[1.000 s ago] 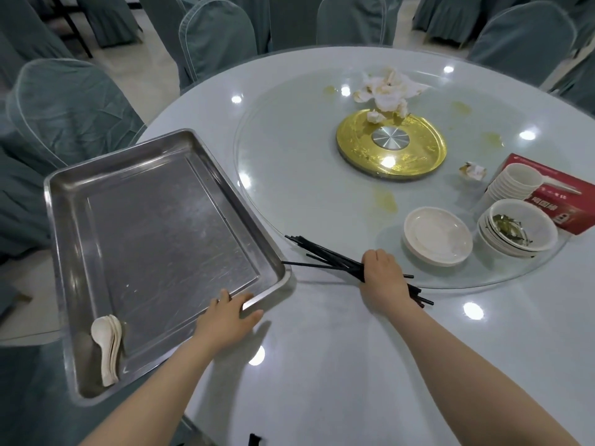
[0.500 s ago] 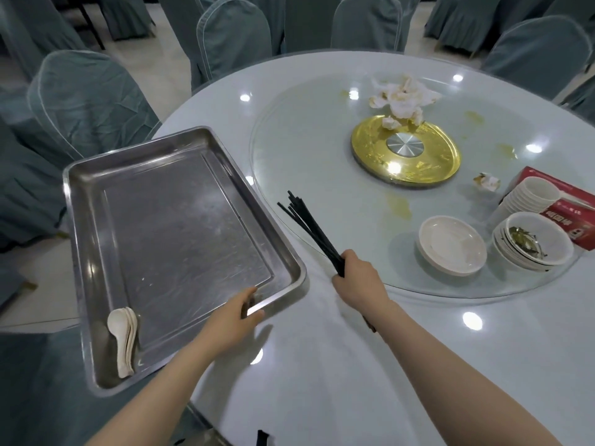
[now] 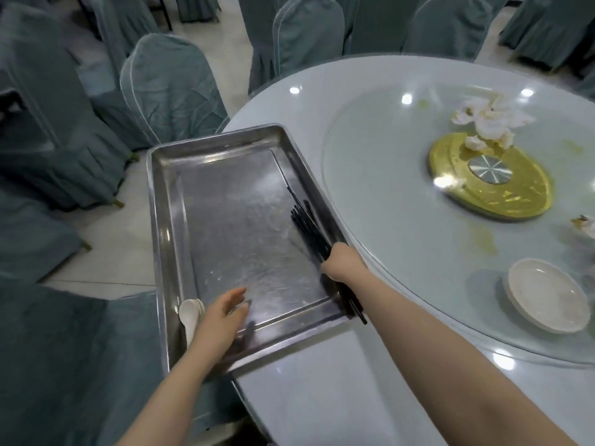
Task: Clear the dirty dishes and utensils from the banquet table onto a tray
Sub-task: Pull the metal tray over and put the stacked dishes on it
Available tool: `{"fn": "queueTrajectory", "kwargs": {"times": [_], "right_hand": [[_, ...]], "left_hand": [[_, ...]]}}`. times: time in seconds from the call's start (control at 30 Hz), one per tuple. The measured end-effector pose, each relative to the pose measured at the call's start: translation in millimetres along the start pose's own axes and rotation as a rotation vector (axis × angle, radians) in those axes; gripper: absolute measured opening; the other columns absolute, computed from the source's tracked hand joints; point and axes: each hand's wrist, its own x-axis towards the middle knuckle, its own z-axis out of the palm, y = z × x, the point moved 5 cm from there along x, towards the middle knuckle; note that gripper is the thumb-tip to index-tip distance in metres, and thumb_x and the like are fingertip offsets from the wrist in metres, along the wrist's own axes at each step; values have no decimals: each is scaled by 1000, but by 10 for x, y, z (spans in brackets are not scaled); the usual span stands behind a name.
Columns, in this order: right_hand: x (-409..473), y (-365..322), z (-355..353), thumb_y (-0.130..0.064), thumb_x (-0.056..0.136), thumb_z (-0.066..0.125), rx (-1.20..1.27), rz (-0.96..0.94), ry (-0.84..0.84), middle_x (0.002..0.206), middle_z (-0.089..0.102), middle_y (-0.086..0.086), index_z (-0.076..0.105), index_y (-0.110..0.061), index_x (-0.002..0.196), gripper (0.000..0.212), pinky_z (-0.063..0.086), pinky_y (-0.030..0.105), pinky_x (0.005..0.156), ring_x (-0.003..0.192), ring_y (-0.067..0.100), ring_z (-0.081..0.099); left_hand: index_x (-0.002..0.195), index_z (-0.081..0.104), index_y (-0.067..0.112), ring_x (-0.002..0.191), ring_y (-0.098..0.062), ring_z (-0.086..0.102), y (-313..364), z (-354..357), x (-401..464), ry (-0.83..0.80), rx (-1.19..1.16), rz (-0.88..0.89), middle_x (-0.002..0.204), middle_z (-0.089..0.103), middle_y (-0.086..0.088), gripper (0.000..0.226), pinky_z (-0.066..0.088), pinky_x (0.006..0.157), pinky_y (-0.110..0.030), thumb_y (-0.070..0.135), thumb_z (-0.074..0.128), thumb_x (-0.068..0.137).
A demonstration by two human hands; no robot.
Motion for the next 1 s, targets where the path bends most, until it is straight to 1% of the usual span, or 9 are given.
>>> {"fn": "queueTrajectory", "kwargs": {"times": [0.1,0.23,0.4,0.6,0.67,0.77,0.8,0.9,1.0], "right_hand": [[155,-21,-21,-3,85,53,-68,19,23,96,61,19,51,-2,91,7,41,29,63,87,33,60],[218,-55,26,-5,87,59,-116,5,140,110,62,17,47,-2,110,26,39,28,65,101,32,61],[158,-63,56,-19,87,67,-79,-101,241,120,55,15,43,-5,122,45,41,31,74,105,31,57],[-170,213,28,-29,94,57,92,-164,287,130,57,4,48,-15,135,45,42,33,97,116,23,55],[-336,434,-73,-26,92,58,213,-140,374,109,66,-5,59,-18,125,34,47,27,91,99,12,61],[-598,915,-235,-21,89,60,463,-19,499,81,62,-19,65,-22,110,22,42,6,71,74,-9,58],[-679,1104,-266,-21,88,60,550,40,518,80,64,-17,64,-24,110,22,45,8,73,74,-9,59],[-920,1705,-275,-24,88,59,927,270,538,85,72,-5,51,-20,124,37,53,32,77,75,10,68],[-1167,2294,-279,-28,93,57,1318,467,640,89,71,8,33,-13,138,53,48,29,63,68,20,65]], "left_hand": [[129,55,12,90,5,55,-37,-130,54,16,-21,-33,118,61,-1,34,41,58,1,8,54,96],[130,55,15,102,-5,58,-24,-222,114,-2,-38,-54,117,63,1,33,39,73,-6,11,53,97],[118,60,22,73,22,58,54,-209,172,-29,-48,-57,97,64,16,25,40,59,4,11,53,97],[117,63,18,79,9,66,244,14,263,-113,-30,-43,97,69,13,24,46,65,-3,11,54,97],[114,63,22,79,9,67,329,123,261,-154,-17,-28,93,71,15,22,46,62,-2,13,54,97],[108,64,29,84,3,68,482,309,251,-193,-6,-5,94,73,12,21,48,66,-7,14,54,97],[105,64,31,89,0,67,539,380,240,-202,10,3,98,72,10,21,48,72,-14,15,54,97],[105,64,26,99,-12,65,677,595,211,-230,-5,13,102,72,5,21,46,86,-27,11,52,97],[108,63,27,102,-11,65,748,795,172,-288,17,19,99,73,10,21,46,91,-30,14,50,99]]}}
